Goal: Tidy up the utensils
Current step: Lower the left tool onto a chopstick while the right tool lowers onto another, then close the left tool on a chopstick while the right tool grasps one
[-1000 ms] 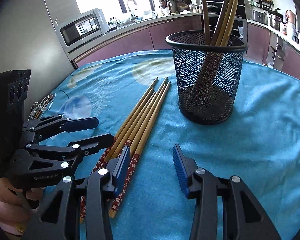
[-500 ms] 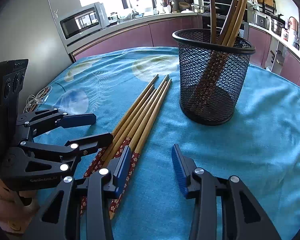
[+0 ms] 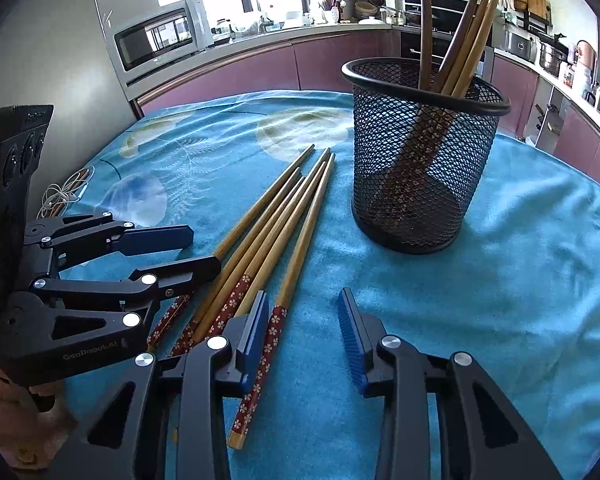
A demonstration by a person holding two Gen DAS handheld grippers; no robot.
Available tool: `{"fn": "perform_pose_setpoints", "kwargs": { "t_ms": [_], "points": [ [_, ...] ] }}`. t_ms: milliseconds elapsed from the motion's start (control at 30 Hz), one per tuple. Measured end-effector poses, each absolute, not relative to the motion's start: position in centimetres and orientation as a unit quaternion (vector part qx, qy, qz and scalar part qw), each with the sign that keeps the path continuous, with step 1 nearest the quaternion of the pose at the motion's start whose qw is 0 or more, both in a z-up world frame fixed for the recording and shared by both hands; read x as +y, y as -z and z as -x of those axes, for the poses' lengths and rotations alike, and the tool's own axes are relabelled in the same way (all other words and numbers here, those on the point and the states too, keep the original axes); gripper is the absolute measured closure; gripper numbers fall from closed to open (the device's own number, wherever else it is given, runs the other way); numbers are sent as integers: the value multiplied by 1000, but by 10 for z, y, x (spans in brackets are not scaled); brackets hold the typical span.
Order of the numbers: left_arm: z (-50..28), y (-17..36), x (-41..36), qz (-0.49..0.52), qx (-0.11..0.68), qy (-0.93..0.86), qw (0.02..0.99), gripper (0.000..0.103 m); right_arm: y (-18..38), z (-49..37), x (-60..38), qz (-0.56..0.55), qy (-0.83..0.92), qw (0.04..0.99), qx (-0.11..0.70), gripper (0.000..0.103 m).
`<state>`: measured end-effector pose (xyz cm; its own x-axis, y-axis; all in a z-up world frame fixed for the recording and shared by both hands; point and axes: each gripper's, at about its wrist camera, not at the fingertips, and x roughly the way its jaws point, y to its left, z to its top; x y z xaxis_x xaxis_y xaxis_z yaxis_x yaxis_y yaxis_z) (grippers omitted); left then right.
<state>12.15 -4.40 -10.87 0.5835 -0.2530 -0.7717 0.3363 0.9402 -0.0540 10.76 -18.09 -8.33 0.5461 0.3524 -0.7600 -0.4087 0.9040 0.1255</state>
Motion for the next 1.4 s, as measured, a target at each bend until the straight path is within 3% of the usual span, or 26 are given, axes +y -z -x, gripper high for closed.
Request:
{"fn": "perform_pose_setpoints", "kwargs": {
  "t_ms": [333, 533, 567, 700, 1400],
  "points": [
    [-146, 109, -47, -38, 436, 169, 883, 77, 83, -129, -169, 45, -209, 880, 425, 77],
    [-150, 109, -47, -19, 436, 158, 886, 87, 85, -135, -177, 9, -213, 877, 430, 95],
    [-150, 109, -46, -12, 436, 157, 886, 92, 85, -136, -180, -3, -215, 876, 431, 96],
    [-147, 109, -40, 4, 434, 152, 888, 95, 85, -134, -189, -29, -214, 877, 430, 97],
    [-112, 106, -21, 29, 433, 181, 882, 95, 64, -102, -219, -87, -234, 888, 387, 97]
  ]
}}
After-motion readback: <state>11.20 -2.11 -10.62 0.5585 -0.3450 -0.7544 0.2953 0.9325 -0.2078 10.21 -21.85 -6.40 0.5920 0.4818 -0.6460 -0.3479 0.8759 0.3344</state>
